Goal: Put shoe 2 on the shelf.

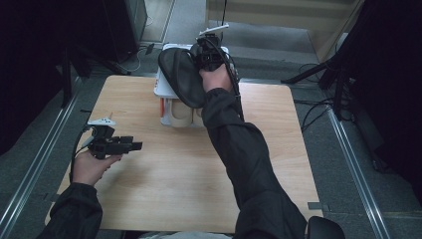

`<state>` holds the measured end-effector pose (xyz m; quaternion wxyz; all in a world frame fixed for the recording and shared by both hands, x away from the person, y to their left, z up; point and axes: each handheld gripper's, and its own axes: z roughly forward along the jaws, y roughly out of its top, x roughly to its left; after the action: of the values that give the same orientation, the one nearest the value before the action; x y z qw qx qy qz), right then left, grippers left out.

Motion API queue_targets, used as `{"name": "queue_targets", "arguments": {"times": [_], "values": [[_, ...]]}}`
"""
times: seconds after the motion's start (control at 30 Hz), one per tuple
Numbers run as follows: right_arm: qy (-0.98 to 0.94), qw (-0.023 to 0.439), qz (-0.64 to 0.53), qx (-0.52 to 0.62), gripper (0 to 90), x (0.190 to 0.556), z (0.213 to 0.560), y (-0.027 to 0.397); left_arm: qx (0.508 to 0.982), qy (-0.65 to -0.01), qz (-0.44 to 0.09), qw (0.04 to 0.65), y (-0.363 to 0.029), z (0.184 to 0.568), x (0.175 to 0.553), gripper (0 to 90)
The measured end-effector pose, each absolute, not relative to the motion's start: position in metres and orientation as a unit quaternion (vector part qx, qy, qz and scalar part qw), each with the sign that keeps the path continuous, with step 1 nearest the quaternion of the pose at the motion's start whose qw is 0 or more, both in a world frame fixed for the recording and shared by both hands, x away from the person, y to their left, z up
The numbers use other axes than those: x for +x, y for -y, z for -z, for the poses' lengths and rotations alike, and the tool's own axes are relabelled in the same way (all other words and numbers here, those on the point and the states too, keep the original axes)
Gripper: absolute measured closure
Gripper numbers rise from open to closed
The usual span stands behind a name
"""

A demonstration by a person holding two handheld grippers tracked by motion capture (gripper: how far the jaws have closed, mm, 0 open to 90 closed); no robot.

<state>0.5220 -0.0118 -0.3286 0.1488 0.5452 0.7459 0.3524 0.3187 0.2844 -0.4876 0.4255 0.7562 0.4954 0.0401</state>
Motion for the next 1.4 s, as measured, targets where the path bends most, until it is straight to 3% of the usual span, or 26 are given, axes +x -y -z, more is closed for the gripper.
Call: {"name": "queue_targets", "arguments": {"times": [0.97, 1.4], "values": [[-0.631, 0.228, -0.359, 0.648, 74.6, 0.544, 0.346, -0.021, 0.772, -0.469, -0.028, 0.428, -0.266, 0.486, 0.333, 41.2], [-0.634, 0.201, -0.383, 0.64, 55.4, 0.54, 0.342, -0.023, 0.772, -0.471, -0.029, 0.426, -0.266, 0.486, 0.333, 41.2]]}}
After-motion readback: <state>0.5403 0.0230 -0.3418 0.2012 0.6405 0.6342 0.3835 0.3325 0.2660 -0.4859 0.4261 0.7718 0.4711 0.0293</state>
